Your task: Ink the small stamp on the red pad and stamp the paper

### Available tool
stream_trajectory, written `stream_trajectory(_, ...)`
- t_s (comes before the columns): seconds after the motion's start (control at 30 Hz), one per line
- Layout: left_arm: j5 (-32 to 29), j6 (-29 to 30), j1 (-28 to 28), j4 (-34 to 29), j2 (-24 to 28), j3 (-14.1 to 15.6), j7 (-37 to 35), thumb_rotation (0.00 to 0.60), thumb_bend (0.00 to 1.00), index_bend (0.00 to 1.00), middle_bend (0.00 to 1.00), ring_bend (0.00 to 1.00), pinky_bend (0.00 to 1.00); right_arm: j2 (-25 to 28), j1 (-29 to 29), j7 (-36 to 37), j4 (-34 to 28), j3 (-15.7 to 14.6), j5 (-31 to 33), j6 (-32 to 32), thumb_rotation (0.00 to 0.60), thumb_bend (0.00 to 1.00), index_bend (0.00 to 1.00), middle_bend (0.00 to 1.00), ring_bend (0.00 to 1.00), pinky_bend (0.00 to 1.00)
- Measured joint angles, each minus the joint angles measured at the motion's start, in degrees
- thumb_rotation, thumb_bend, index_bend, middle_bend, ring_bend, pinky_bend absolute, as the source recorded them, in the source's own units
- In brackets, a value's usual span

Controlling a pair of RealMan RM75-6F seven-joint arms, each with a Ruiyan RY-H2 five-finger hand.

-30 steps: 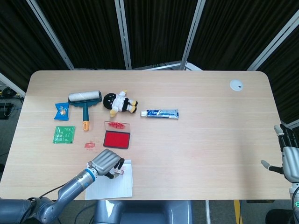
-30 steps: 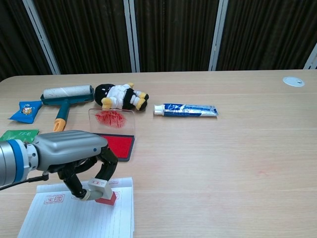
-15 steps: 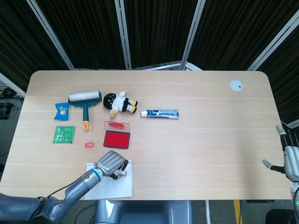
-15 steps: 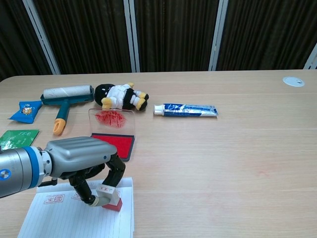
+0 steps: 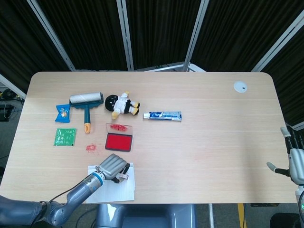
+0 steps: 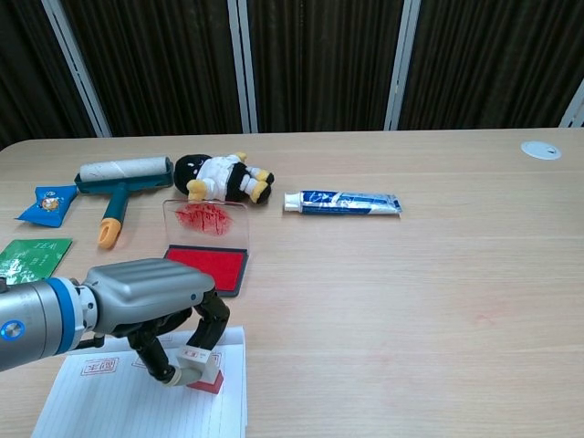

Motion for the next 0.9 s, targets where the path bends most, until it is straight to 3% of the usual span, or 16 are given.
stream_trajectory(0.9,-0.8,-1.4,-0.1,4.2,-2.0,0.9,-1.2,0.600,0.59,0.60,0.57,0.77,0.84,-0.2,0.1,-0.3,0.2,0.0,0.4,-0.3,0.600,0.00,0.00,0.00,0.00,0.00)
